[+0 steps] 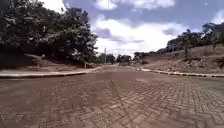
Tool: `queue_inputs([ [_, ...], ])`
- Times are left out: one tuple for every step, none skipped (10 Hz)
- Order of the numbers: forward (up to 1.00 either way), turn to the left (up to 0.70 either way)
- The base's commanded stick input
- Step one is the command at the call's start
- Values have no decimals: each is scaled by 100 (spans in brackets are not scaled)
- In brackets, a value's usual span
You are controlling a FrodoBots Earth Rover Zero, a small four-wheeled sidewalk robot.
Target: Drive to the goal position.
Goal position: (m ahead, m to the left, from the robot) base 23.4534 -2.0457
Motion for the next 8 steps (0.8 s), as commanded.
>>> queue_inputs([
  [0,0],
  [0,0],
  [0,0],
  [0,0],
  [3,0],
  [32,0],
  [62,0],
  [70,0],
])
